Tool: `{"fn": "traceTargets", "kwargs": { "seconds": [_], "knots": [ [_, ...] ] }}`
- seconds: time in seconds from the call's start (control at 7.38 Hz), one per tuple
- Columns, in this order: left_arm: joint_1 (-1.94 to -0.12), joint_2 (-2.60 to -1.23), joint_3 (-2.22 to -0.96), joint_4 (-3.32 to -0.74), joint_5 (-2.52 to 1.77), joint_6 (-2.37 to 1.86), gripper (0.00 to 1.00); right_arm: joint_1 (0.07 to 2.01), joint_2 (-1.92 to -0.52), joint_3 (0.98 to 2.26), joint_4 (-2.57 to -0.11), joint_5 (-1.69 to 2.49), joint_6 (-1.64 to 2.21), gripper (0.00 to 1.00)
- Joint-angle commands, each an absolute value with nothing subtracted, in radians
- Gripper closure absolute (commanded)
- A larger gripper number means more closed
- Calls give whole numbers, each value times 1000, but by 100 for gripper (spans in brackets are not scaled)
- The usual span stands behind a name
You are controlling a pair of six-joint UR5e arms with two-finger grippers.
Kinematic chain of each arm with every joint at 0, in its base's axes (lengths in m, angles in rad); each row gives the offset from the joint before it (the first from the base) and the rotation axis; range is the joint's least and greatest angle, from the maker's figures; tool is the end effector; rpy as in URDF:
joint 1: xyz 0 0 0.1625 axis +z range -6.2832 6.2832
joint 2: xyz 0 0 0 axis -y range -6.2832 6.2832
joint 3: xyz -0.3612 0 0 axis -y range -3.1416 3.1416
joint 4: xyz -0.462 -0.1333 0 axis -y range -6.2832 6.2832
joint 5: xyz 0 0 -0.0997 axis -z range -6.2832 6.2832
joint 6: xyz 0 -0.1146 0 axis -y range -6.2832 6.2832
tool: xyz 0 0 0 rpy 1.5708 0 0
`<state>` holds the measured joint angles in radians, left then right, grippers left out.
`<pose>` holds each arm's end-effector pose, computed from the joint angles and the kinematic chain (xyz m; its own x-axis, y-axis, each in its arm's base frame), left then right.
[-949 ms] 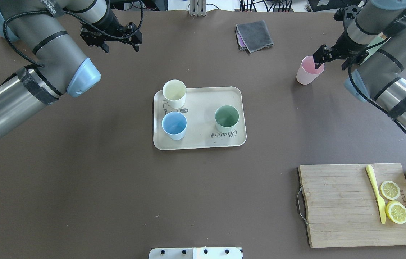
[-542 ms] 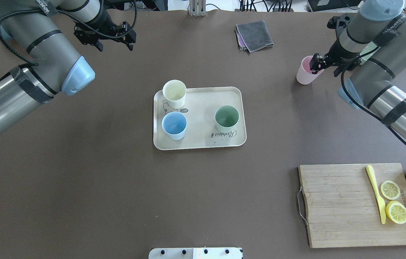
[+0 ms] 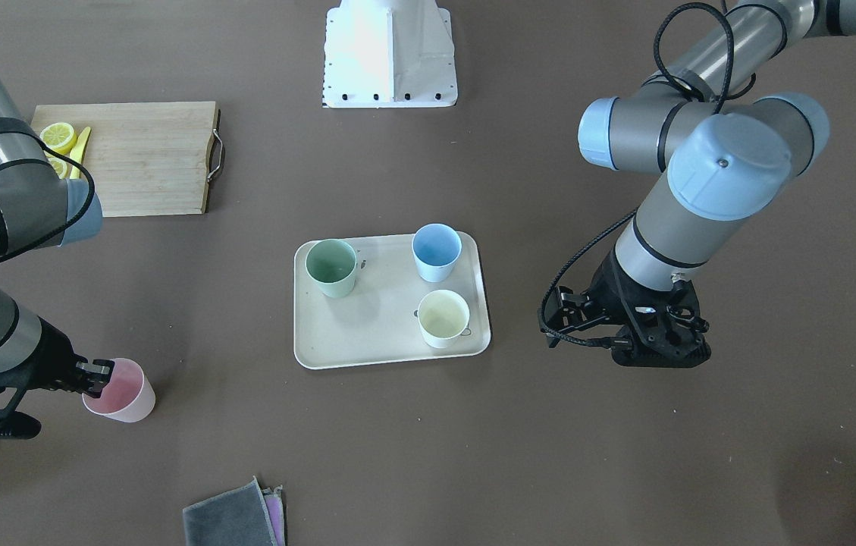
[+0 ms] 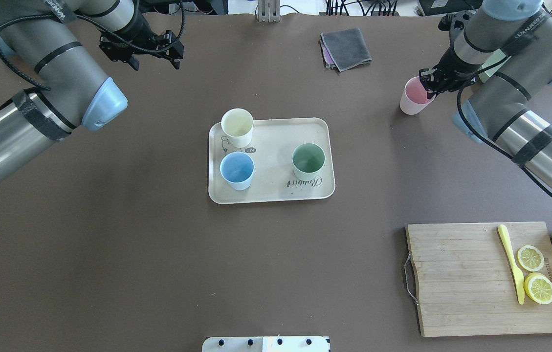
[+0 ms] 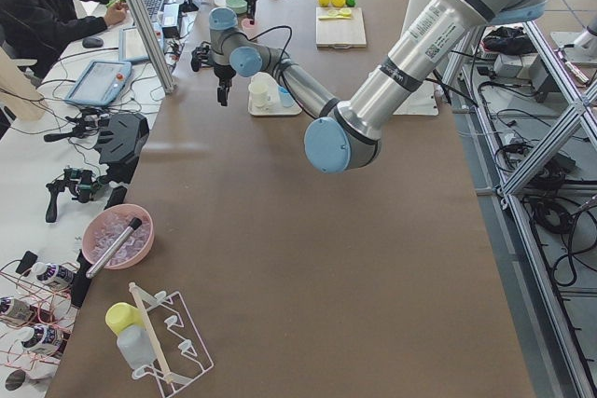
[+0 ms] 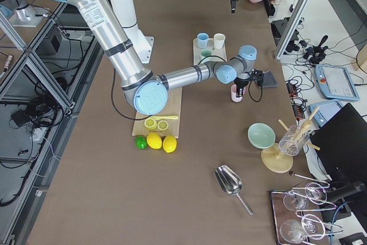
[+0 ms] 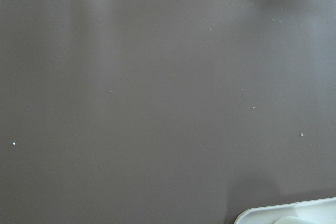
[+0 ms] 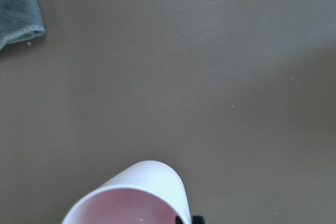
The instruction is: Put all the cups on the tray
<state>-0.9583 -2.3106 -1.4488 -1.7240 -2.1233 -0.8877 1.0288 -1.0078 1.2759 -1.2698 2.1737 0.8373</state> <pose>0.3768 -0.6636 0.1622 0.6267 0.0426 -0.7781 0.1169 0.9821 0.1479 -0.3403 -0.6976 0.3714 0.6897 0.0764 0.7201 -0.1162 0.9932 0.0059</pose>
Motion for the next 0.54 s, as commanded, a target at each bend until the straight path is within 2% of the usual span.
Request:
{"fn": "traceTargets", "kwargs": {
  "seconds": [0.0,0.41],
  "knots": [
    [-968,-2286,-1479,-1723,-2125,-887,3,1037,-945,1305,-1281,2244,925,100],
    [-1052,-2180,-1522,-1723,-2188,-694,3,916,-850,1309,-1281,2183,1107,100]
  ]
}}
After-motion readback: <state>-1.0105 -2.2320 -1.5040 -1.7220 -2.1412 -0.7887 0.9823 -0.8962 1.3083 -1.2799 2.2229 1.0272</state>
